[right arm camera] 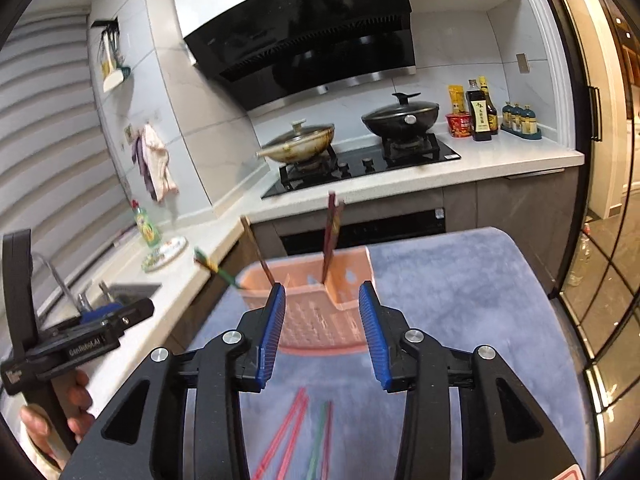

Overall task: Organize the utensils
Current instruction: 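Withdraw both open tools toward the remaining red and green chopsticks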

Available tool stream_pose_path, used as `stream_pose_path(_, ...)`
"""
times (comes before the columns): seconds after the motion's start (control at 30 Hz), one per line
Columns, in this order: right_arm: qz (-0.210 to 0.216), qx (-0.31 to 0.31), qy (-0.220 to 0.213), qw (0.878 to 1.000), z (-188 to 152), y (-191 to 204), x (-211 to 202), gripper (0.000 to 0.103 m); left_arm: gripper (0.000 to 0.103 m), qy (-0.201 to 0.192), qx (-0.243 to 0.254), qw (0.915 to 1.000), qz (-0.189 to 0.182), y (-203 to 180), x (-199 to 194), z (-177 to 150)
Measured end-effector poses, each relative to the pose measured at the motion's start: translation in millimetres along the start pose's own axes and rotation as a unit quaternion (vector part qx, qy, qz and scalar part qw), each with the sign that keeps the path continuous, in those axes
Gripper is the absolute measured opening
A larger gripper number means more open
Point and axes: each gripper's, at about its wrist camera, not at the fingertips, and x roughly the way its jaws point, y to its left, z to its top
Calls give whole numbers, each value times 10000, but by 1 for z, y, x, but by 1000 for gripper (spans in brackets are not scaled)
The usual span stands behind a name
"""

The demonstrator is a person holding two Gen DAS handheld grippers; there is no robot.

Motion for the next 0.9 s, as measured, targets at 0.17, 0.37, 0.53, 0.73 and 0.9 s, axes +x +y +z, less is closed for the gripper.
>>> stream_pose_path(0.17,-52,-6,271,9996,-47,-1,-22,38,76,164,31,9998,113,5,-12,-47)
stream_pose_path(0.37,-129,0,700,9975,-103,1,-29,38,76,566,-89,9983,88,8,-10,-104)
stream_pose_path(0.53,-223,-98,1095,9937,-145,4,-24,38,76,906,-94,9958,113,6,-2,-143)
stream_pose_path(0.73,-269,-225,1504,9880,-188,10,-15,38,76,1183,14,9929,141,5,5,-175)
stream_pose_path(0.9,-213,-327,1727,9842,-210,18,-7,37,76,1369,82,9905,90,4,10,-193)
